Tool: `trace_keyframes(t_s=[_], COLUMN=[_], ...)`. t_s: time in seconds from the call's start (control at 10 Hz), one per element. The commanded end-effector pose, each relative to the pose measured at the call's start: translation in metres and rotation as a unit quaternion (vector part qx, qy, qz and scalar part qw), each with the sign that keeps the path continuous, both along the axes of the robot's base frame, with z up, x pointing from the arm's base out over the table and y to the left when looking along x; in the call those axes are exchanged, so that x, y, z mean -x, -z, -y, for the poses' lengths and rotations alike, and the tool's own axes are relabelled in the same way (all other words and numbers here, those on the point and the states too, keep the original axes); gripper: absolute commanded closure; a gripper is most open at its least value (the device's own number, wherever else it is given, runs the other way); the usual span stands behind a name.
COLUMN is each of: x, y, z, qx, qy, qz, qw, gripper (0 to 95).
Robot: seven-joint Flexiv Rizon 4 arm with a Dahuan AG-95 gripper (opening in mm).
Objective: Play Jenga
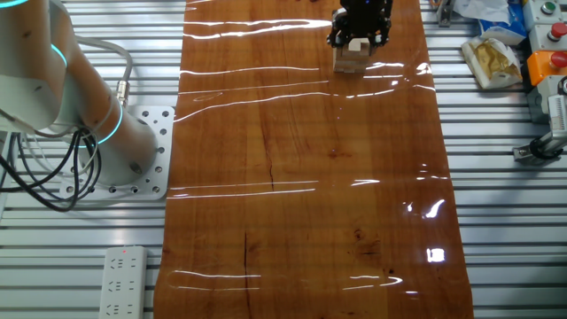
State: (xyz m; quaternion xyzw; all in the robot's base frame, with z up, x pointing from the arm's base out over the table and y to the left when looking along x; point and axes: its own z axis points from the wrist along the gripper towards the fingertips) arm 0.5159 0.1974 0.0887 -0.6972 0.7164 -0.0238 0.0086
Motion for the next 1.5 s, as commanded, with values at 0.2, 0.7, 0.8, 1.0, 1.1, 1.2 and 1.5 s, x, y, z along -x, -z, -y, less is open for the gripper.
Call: trace_keyframes(t_s=[0.2,0.7,0.8,1.0,1.1,1.2,1.5], x=[-0.0003,-0.0022,-0.0028,-0.0046,-0.0077,-0.0088,-0.0088], y=[0.0003,-0.0007,-0.0008,-0.0006,-0.0006,-0.0006,-0.0006], z=[-0.0001,-0.0013,-0.0016,-0.0024,-0.0039,-0.0045,-0.0045], qx=[0.002,0.003,0.003,0.003,0.003,0.003,0.003], qy=[0.003,0.003,0.004,0.004,0.0,-0.003,-0.006], qz=[0.001,0.003,0.003,0.005,0.005,0.005,0.006], qw=[1.0,1.0,1.0,1.0,1.0,1.0,1.0], gripper=[57.0,57.0,57.0,57.0,57.0,57.0,57.0])
